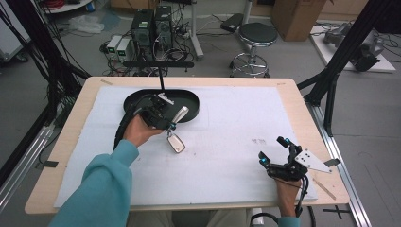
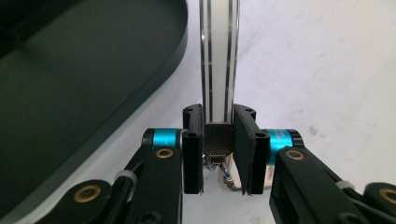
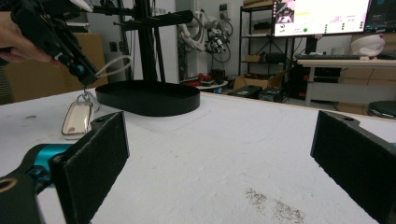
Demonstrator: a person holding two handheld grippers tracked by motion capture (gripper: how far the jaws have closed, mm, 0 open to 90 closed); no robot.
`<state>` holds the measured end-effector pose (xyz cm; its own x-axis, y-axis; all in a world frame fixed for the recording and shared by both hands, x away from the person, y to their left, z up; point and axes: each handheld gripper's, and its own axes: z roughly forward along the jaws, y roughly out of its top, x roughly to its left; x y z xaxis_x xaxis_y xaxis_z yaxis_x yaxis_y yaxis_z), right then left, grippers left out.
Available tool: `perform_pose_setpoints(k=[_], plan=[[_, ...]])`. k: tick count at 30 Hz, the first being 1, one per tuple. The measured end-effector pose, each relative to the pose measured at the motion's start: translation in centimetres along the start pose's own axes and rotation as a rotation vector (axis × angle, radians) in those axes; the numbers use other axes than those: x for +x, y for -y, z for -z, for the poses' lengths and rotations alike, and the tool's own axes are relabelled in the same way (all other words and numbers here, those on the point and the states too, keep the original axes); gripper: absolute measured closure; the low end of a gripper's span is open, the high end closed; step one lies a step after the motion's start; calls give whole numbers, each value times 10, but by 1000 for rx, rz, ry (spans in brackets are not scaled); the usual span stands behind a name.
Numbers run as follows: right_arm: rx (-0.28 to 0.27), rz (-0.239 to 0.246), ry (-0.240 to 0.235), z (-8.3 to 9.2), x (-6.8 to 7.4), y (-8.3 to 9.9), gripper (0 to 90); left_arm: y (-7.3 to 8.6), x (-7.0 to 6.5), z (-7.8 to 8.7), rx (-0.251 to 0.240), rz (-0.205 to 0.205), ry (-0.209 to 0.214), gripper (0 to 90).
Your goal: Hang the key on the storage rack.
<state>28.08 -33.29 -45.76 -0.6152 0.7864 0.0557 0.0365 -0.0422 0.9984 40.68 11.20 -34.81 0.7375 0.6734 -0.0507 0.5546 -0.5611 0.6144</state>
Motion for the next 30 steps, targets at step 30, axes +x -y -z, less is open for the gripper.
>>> perform_pose_setpoints(k=[30], plan=[[3,18,1,-1,0,0,36,-32,68,44,-346,133,137,742]])
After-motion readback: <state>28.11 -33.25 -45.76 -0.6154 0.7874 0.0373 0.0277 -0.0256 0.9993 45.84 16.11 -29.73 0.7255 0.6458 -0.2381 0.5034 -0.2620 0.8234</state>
